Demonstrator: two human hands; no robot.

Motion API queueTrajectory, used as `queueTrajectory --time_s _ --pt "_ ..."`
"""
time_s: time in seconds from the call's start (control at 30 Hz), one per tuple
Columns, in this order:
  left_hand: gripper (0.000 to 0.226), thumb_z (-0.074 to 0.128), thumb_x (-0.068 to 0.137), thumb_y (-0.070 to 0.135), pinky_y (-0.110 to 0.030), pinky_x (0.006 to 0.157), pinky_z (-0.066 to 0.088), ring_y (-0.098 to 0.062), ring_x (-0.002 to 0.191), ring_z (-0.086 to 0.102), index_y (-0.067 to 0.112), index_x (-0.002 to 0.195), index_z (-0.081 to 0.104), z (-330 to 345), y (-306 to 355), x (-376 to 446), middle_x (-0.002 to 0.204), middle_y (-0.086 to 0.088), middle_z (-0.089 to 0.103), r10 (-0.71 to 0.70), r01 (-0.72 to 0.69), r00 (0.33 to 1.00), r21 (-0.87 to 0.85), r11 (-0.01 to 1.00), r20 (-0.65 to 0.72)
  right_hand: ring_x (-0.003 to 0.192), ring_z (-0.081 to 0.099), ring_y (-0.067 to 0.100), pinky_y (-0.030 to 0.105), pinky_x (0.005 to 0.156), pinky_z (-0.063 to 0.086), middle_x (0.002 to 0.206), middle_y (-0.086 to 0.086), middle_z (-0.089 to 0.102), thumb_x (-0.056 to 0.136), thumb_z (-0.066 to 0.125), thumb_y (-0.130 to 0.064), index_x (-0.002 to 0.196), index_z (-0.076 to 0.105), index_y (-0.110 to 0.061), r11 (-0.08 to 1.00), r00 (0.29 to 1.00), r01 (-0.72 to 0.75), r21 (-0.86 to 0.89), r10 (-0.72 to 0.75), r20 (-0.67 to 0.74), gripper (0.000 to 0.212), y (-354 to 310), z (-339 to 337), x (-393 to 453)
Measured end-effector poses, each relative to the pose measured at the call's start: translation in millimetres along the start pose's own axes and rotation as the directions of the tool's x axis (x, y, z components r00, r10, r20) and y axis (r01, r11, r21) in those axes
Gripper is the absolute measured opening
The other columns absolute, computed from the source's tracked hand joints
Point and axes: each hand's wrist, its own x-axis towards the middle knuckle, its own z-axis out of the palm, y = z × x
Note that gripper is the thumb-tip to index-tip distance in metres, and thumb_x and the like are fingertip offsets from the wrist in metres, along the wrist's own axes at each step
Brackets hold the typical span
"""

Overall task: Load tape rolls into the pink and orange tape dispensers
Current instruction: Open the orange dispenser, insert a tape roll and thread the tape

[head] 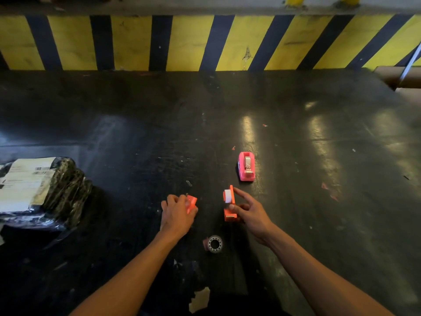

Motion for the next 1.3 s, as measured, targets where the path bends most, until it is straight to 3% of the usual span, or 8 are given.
queueTrajectory --time_s 0.1,0.2,0.47,0.67,0.8,1.0,1.17,1.3 --pt "0.037 0.061 0.094 0.044 -0.038 0.098 0.049 -0.02 0.117 0.051 0.023 0.124 0.058 -9 20 -2 0.129 -0.002 0.054 0.057 -0.057 0.998 -0.241 0.969 -0.003 0.097 0.071 0.021 0.033 0.084 0.057 0.109 0.015 0.07 0.093 0.065 -0.01 0.14 0.046 -0.04 0.999 0.999 0.027 -0.043 -0.026 0.037 0.059 0 1 -1" --pt "0.034 0.054 0.096 0.048 -0.032 0.086 0.05 -0.015 0.107 0.062 0.026 0.121 0.062 -20 45 -6 0.115 0.002 0.068 0.105 0.084 0.96 -0.627 0.774 0.259 0.091 0.074 0.016 0.027 0.075 0.058 0.104 0.008 0.071 0.093 0.064 -0.011 0.131 0.05 -0.05 0.995 0.995 0.044 -0.094 -0.036 0.091 0.056 -1 6 -2" --pt "0.026 0.068 0.091 0.035 -0.031 0.076 0.048 -0.016 0.098 0.066 0.023 0.113 0.065 -16 50 -5 0.111 -0.002 0.07 0.05 0.182 0.963 -0.771 0.61 0.266 0.08 0.071 0.016 0.027 0.07 0.056 0.094 0.011 0.072 0.093 0.064 -0.007 0.141 0.046 -0.037 0.997 0.999 0.041 -0.07 -0.04 0.008 0.059 4 0 4" --pt "0.028 0.078 0.083 0.018 -0.03 0.087 0.054 -0.015 0.102 0.064 0.02 0.11 0.068 8 22 -4 0.109 -0.003 0.068 0.285 -0.261 0.955 -0.226 0.939 0.082 0.102 0.068 0.036 0.05 0.094 0.054 0.114 0.024 0.068 0.092 0.064 -0.003 0.142 0.047 -0.029 1.0 0.991 -0.012 0.012 0.014 -0.137 0.059 8 -12 6" --pt "0.032 0.073 0.088 0.022 -0.033 0.098 0.048 -0.02 0.117 0.056 0.021 0.119 0.066 25 13 -4 0.125 -0.005 0.063 0.417 -0.433 0.897 0.093 0.897 0.149 0.107 0.067 0.036 0.055 0.1 0.05 0.119 0.022 0.066 0.092 0.065 -0.004 0.142 0.046 -0.031 0.999 0.99 -0.035 -0.004 0.035 -0.137 0.06 7 -13 3" --pt "0.048 0.06 0.092 0.032 -0.036 0.107 0.041 -0.022 0.13 0.044 0.027 0.139 0.053 22 12 -16 0.14 -0.002 0.049 0.563 -0.57 0.821 0.168 0.804 0.091 0.102 0.07 0.03 0.049 0.095 0.054 0.116 0.018 0.068 0.092 0.065 -0.006 0.141 0.046 -0.033 0.999 0.988 -0.046 0.008 0.047 -0.145 0.059 9 -18 -2" --pt "0.059 0.063 0.089 0.038 -0.039 0.104 0.044 -0.018 0.129 0.038 0.036 0.143 0.041 13 9 -31 0.143 -0.001 0.039 0.615 -0.721 0.655 0.117 0.683 0.439 0.105 0.069 0.03 0.054 0.1 0.051 0.118 0.017 0.067 0.093 0.064 -0.006 0.143 0.045 -0.032 0.999 0.988 -0.052 0.01 0.053 -0.148 0.06 12 -20 -3" --pt "0.062 0.068 0.089 0.035 -0.043 0.103 0.045 -0.024 0.127 0.043 0.035 0.144 0.04 18 13 -31 0.145 -0.005 0.04 0.55 -0.736 0.632 0.201 0.646 0.547 0.106 0.068 0.028 0.051 0.099 0.052 0.12 0.017 0.065 0.093 0.064 -0.007 0.143 0.044 -0.034 0.998 0.989 -0.06 0.006 0.06 -0.138 0.06 13 -15 -5"
